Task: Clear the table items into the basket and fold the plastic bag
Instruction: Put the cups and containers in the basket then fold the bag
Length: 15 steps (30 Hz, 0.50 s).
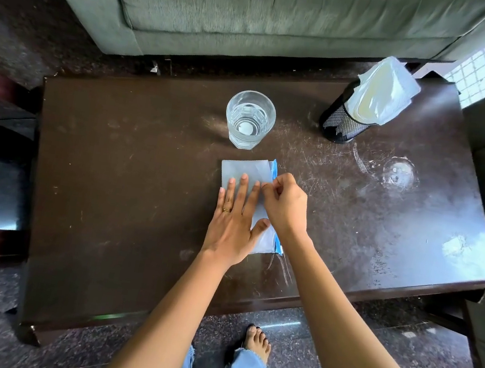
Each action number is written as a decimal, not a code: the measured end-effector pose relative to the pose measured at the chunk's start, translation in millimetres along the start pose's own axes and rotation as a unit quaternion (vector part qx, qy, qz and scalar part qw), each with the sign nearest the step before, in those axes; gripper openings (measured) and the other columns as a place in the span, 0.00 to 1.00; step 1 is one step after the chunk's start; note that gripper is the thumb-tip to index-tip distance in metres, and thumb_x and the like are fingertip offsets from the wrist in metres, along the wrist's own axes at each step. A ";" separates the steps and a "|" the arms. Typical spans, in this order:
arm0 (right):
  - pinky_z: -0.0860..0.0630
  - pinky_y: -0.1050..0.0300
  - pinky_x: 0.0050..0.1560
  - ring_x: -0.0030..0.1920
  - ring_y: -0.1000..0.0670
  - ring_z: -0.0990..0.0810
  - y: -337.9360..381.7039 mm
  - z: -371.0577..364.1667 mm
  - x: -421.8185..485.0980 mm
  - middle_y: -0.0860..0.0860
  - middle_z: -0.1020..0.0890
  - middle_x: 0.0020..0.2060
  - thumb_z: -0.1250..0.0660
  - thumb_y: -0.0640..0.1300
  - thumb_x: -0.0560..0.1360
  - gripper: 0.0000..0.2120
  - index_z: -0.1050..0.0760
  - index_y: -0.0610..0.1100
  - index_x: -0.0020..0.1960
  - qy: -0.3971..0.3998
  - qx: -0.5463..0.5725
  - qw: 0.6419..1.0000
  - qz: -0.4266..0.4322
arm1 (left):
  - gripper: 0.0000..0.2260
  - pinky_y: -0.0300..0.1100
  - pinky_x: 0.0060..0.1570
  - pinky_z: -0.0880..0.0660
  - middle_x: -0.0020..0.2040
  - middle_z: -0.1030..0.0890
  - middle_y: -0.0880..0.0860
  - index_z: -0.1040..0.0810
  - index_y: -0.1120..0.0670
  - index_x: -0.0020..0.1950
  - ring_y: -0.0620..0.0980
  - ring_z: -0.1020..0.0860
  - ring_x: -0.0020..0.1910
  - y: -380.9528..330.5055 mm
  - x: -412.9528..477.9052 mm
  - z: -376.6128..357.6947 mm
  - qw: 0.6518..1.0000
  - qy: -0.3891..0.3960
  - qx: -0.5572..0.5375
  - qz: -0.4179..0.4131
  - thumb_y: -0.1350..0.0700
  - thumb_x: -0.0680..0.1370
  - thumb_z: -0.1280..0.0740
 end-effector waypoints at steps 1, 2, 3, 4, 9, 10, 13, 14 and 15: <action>0.28 0.53 0.40 0.37 0.48 0.27 -1.1 -0.9 0.1 0.48 0.23 0.36 0.35 0.45 0.76 0.09 0.29 0.40 0.44 0.006 0.008 1.000 -0.011 | 0.34 0.50 0.74 0.62 0.78 0.57 0.57 0.61 0.54 0.76 0.58 0.59 0.77 0.1 0.5 -1.0 1.000 0.002 0.005 0.001 0.34 0.76 0.67; 0.28 0.57 0.38 0.36 0.50 0.27 -2.8 -1.4 0.2 0.50 0.24 0.36 0.34 0.46 0.75 0.09 0.29 0.40 0.44 0.011 0.021 0.999 -0.025 | 0.34 0.51 0.74 0.62 0.78 0.57 0.57 0.62 0.54 0.76 0.58 0.59 0.77 0.3 0.9 -1.5 1.000 0.003 0.010 0.002 0.34 0.75 0.68; 0.30 0.61 0.35 0.34 0.52 0.28 -4.8 -1.1 0.4 0.51 0.24 0.35 0.32 0.47 0.75 0.10 0.29 0.40 0.45 0.012 0.038 0.999 -0.037 | 0.35 0.51 0.74 0.62 0.78 0.57 0.57 0.61 0.54 0.76 0.58 0.59 0.77 0.1 1.3 -1.9 1.000 0.005 0.013 0.001 0.34 0.75 0.69; 0.31 0.63 0.34 0.33 0.54 0.29 -6.6 -0.3 0.8 0.53 0.25 0.35 0.31 0.47 0.74 0.11 0.28 0.40 0.45 0.009 0.054 0.997 -0.047 | 0.35 0.51 0.74 0.63 0.78 0.57 0.57 0.61 0.54 0.76 0.58 0.59 0.77 -0.1 1.8 -2.2 1.000 0.007 0.015 0.000 0.34 0.75 0.70; 0.32 0.71 0.33 0.34 0.57 0.29 -10.3 4.5 1.9 0.55 0.27 0.35 0.28 0.45 0.73 0.12 0.29 0.42 0.47 -0.003 0.101 0.993 -0.063 | 0.37 0.51 0.74 0.64 0.78 0.58 0.56 0.60 0.53 0.77 0.58 0.61 0.77 -2.2 4.0 -2.1 1.000 0.012 0.022 -0.011 0.34 0.73 0.73; 0.31 0.70 0.35 0.34 0.58 0.29 -10.5 5.3 2.6 0.55 0.26 0.35 0.27 0.45 0.72 0.13 0.30 0.43 0.48 -0.002 0.105 0.992 -0.067 | 0.37 0.50 0.74 0.64 0.78 0.59 0.56 0.61 0.53 0.76 0.58 0.61 0.77 -2.9 4.1 -2.0 1.000 0.012 0.023 -0.012 0.34 0.73 0.73; 0.29 0.66 0.37 0.36 0.57 0.26 -14.6 9.4 4.0 0.55 0.25 0.36 0.25 0.43 0.70 0.16 0.30 0.44 0.51 -0.009 0.123 0.988 -0.093 | 0.36 0.50 0.74 0.64 0.78 0.59 0.56 0.62 0.52 0.76 0.58 0.61 0.77 -3.3 5.3 -4.0 0.999 0.017 0.031 -0.013 0.34 0.73 0.74; 0.29 0.65 0.37 0.35 0.58 0.26 -17.0 11.4 4.5 0.55 0.24 0.35 0.25 0.42 0.70 0.15 0.29 0.44 0.52 -0.015 0.125 0.987 -0.102 | 0.36 0.50 0.74 0.64 0.78 0.59 0.56 0.63 0.52 0.76 0.57 0.61 0.77 -3.2 5.8 -5.4 0.999 0.020 0.037 -0.014 0.34 0.73 0.74; 0.30 0.65 0.37 0.35 0.58 0.26 -19.4 13.0 4.6 0.55 0.24 0.35 0.26 0.41 0.70 0.14 0.28 0.43 0.51 -0.021 0.119 0.987 -0.106 | 0.36 0.51 0.75 0.64 0.78 0.59 0.55 0.63 0.51 0.76 0.57 0.61 0.77 -2.7 6.0 -7.0 0.999 0.023 0.044 -0.015 0.34 0.72 0.74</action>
Point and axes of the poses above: each hand's wrist, its own x-axis towards the middle knuckle, its own z-axis out of the back of the hand, y = z × x, the point moved 9 cm from there along x, towards the middle knuckle
